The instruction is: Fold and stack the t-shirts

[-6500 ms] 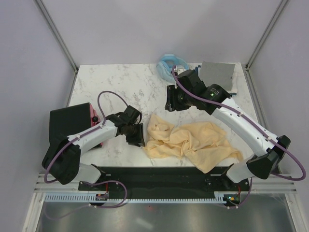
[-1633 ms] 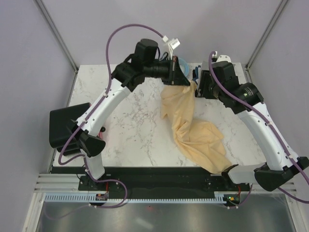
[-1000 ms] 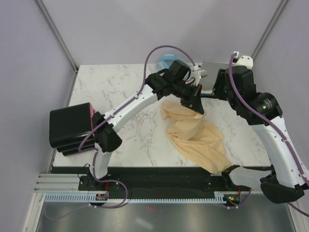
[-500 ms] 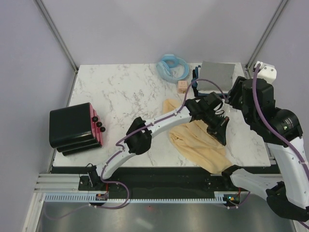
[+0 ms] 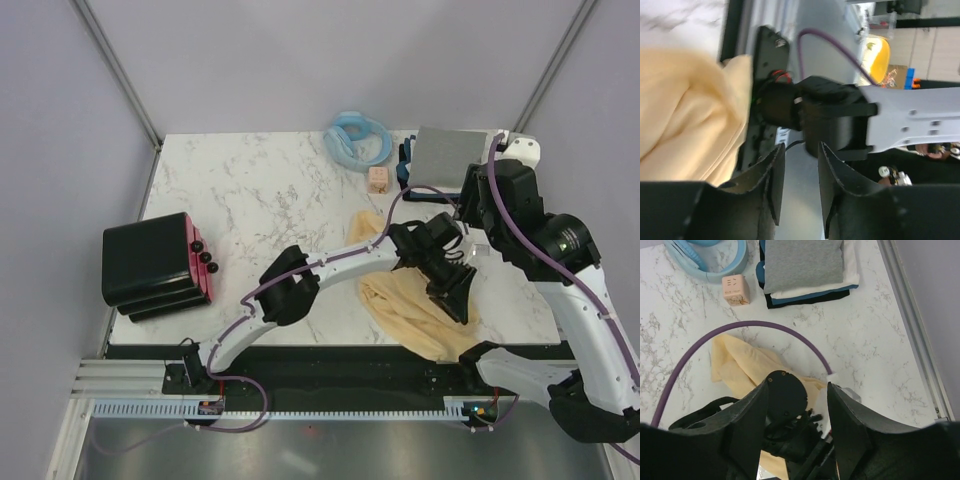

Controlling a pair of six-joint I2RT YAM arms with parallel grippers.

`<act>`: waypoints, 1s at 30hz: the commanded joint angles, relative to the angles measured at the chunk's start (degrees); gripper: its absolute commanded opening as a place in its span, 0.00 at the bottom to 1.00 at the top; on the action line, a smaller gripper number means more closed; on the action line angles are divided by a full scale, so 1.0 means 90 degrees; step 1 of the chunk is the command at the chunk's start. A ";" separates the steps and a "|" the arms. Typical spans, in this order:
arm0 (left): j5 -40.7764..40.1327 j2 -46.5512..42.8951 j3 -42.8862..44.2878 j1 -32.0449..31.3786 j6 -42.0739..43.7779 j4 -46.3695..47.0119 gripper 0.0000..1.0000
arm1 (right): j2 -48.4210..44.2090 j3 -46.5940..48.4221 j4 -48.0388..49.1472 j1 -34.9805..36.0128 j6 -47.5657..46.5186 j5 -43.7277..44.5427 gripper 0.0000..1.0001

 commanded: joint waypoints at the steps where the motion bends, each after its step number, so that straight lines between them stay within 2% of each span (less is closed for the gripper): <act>1: -0.0947 -0.1466 -0.1206 0.0394 0.0428 0.0121 0.41 | 0.0115 -0.0053 0.0200 -0.0014 -0.0310 0.0086 0.59; 3: -0.1530 -0.1878 -0.1926 0.0648 0.0467 0.0180 0.41 | 0.0271 -0.0053 0.0337 -0.0024 -0.0495 -0.0030 0.65; 5: -0.2117 -0.2733 -0.2523 0.0980 0.0400 0.0423 0.41 | 0.0572 -0.0043 0.0425 -0.0063 -0.0642 -0.0274 0.65; 6: -0.2710 -0.3116 -0.3242 0.1116 0.0312 0.0569 0.41 | 0.0690 -0.0043 0.0454 -0.0073 -0.0710 -0.0411 0.65; 9: -0.3494 -0.4416 -0.4720 0.1829 -0.0127 0.1156 0.41 | 0.1334 0.0005 0.0523 -0.0161 -0.0994 -0.1221 0.65; 11: -0.3731 -0.4953 -0.5481 0.2386 -0.0226 0.1089 0.41 | 0.1743 0.0006 0.0765 -0.0190 -0.1140 -0.1836 0.65; 15: -0.4912 -0.6377 -0.6314 0.2807 0.0018 0.0581 0.41 | 0.2545 0.0103 0.1060 -0.0190 -0.1335 -0.2452 0.66; 18: -0.5070 -0.7256 -0.6997 0.3128 -0.0323 0.0492 0.43 | 0.3511 0.0454 0.0904 -0.0190 -0.1589 -0.2940 0.65; 20: -0.5137 -0.7640 -0.7455 0.3373 -0.0624 0.0512 0.44 | 0.4069 0.0747 0.0894 -0.0151 -0.1639 -0.2990 0.59; 22: -0.5138 -0.8069 -0.7691 0.3529 -0.0714 0.0473 0.44 | 0.4497 0.1145 0.0894 -0.0064 -0.1639 -0.2922 0.59; 24: -0.5138 -0.8246 -0.7907 0.3598 -0.0695 0.0434 0.45 | 0.4850 0.1508 0.0709 0.0053 -0.1697 -0.2932 0.66; 30: -0.5089 -0.8510 -0.8132 0.3832 -0.0519 0.0180 0.45 | 0.5681 0.2193 0.0406 0.0688 -0.1834 -0.2776 0.69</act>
